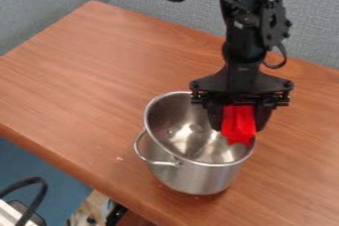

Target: Move the red object from the metal pot to the table

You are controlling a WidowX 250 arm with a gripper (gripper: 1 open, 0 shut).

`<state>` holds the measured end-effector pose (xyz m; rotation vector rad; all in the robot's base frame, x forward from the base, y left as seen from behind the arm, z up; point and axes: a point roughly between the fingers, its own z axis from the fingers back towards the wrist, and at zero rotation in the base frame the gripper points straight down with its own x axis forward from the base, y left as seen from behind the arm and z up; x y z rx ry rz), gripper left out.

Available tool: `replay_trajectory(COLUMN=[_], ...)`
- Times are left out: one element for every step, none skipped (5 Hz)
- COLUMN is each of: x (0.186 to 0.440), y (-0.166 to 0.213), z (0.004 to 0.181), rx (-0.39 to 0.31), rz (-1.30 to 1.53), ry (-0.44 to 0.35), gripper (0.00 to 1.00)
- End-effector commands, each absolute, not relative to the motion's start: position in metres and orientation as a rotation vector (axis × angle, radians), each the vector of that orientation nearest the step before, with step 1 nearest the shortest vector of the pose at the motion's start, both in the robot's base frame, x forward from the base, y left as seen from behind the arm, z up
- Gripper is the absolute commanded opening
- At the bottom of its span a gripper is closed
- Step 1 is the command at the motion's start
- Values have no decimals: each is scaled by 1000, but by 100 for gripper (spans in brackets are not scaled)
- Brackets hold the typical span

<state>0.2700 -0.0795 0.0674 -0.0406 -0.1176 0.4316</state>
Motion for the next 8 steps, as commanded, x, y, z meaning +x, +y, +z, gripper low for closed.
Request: replay_trajectory(x=[282,286,287,281,274,286,291,299], y=[-77,-79,-82,-95,-116,-121,-109,-95], z=[71,67,63,60,57,50,53,57], rx=[-35,-21,-8,-1,-2,-3,20,42], rz=[447,450,441,442,418,403,496,529], ry=[-142,-153,-146,-142,-144,-150,-134,-115], gripper=[0,0,0,0,0,0,0,0])
